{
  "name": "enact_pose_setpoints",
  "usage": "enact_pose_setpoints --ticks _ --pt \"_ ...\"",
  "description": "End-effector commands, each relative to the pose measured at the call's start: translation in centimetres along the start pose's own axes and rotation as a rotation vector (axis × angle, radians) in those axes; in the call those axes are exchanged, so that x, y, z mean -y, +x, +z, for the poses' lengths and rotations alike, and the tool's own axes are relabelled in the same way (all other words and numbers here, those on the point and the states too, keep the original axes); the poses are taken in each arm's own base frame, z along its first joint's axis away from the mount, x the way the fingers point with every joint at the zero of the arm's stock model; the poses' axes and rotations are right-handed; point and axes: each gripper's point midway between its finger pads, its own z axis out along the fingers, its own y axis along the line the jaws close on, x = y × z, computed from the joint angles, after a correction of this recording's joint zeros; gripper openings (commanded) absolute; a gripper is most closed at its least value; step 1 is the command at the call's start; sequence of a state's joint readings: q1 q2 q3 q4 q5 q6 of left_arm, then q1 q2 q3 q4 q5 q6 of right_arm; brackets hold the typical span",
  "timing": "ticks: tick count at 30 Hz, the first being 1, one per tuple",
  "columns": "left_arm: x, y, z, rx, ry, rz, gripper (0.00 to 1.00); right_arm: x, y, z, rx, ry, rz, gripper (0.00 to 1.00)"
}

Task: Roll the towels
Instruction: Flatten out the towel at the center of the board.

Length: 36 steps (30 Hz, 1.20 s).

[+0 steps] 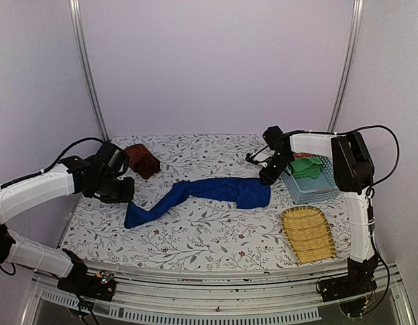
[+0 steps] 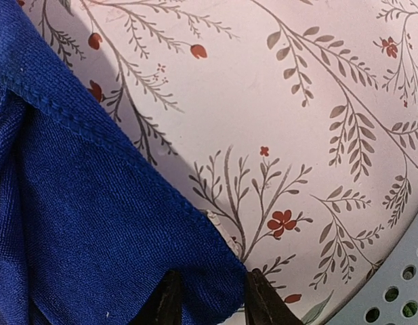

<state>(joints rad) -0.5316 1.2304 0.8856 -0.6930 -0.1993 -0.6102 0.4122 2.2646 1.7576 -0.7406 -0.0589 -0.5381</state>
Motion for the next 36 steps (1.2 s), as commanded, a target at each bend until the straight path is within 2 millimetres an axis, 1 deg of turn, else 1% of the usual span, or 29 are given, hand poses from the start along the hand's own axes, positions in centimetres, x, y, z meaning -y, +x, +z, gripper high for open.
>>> enact_pose_setpoints --ticks 1,3,5,6,8,9,11,13,15,16,17,18,19,20,22,23,24,25,27,28,29,31,34,36 --pt "-0.5 -1.2 -0.6 0.049 -0.009 -0.001 0.00 0.3 2.3 2.4 -0.096 0.009 0.028 0.31" --pt "-0.8 -1.4 -0.8 0.054 -0.015 -0.006 0.00 0.1 2.4 2.6 -0.100 -0.003 0.032 0.22" --pt "-1.0 -1.8 -1.2 0.069 -0.023 -0.014 0.00 0.2 1.8 2.0 -0.083 -0.004 0.033 0.07" --pt "-1.2 -2.2 -1.5 0.085 -0.026 -0.022 0.00 0.6 1.0 1.3 -0.060 0.008 0.033 0.04" --pt "-1.7 -3.3 -2.5 0.123 -0.028 -0.037 0.00 1.3 -0.8 -1.0 0.002 0.034 0.034 0.03" --pt "-2.0 -4.1 -3.1 0.146 -0.030 -0.049 0.00 1.8 -1.9 -2.4 0.039 0.053 0.032 0.02" --pt "-2.5 -5.8 -4.9 0.201 -0.039 -0.068 0.00 3.0 -4.0 -6.1 0.123 0.109 0.027 0.02" --pt "-3.0 -7.3 -7.0 0.258 -0.053 -0.089 0.00 4.2 -5.7 -10.2 0.205 0.175 0.023 0.02" --pt "-3.8 -8.4 -9.4 0.316 -0.070 -0.109 0.00 5.2 -6.8 -14.7 0.298 0.224 0.032 0.02" --pt "-4.3 -8.7 -10.6 0.342 -0.082 -0.124 0.00 5.7 -7.0 -17.6 0.352 0.247 0.045 0.02" --pt "-5.0 -8.6 -11.6 0.357 -0.097 -0.140 0.00 5.9 -6.9 -19.7 0.396 0.262 0.057 0.02" --pt "-5.5 -8.5 -12.5 0.375 -0.106 -0.159 0.00 5.9 -6.7 -21.5 0.435 0.265 0.066 0.02" --pt "-5.9 -8.3 -13.3 0.391 -0.102 -0.179 0.00 5.4 -6.4 -23.0 0.475 0.253 0.061 0.02" --pt "-6.0 -7.8 -13.6 0.389 -0.087 -0.190 0.00 4.4 -6.1 -24.0 0.510 0.235 0.043 0.02" --pt "-6.0 -6.5 -13.7 0.360 -0.055 -0.207 0.00 1.9 -4.9 -25.2 0.563 0.185 0.011 0.02" --pt "-5.8 -5.8 -13.7 0.339 -0.029 -0.215 0.00 -0.1 -4.3 -25.2 0.582 0.115 -0.016 0.02" --pt "-5.5 -5.0 -13.6 0.315 -0.002 -0.221 0.00 -1.5 -3.6 -25.4 0.588 0.084 -0.035 0.02" --pt "-5.2 -4.2 -13.4 0.290 0.027 -0.220 0.00 -3.3 -2.5 -24.8 0.582 0.032 -0.059 0.02" --pt "-4.2 -2.7 -12.7 0.234 0.094 -0.216 0.00 -6.2 -0.9 -24.7 0.598 -0.048 -0.113 0.02" --pt "-3.6 -1.8 -12.1 0.200 0.134 -0.210 0.00 -6.6 -0.5 -24.7 0.616 -0.041 -0.132 0.02" --pt "-2.9 -1.1 -11.4 0.163 0.168 -0.201 0.00 -6.6 0.1 -24.3 0.610 -0.029 -0.124 0.02" --pt "-2.2 0.0 -9.8 0.107 0.190 -0.191 0.00 -6.3 0.1 -23.6 0.606 -0.017 -0.103 0.02" --pt "-2.5 0.1 -7.6 0.076 0.132 -0.164 0.00 -5.2 -1.2 -21.9 0.572 -0.036 -0.070 0.02" --pt "-2.8 -0.2 -6.2 0.046 0.084 -0.143 0.00 -3.6 -2.5 -20.5 0.547 -0.017 -0.035 0.02"
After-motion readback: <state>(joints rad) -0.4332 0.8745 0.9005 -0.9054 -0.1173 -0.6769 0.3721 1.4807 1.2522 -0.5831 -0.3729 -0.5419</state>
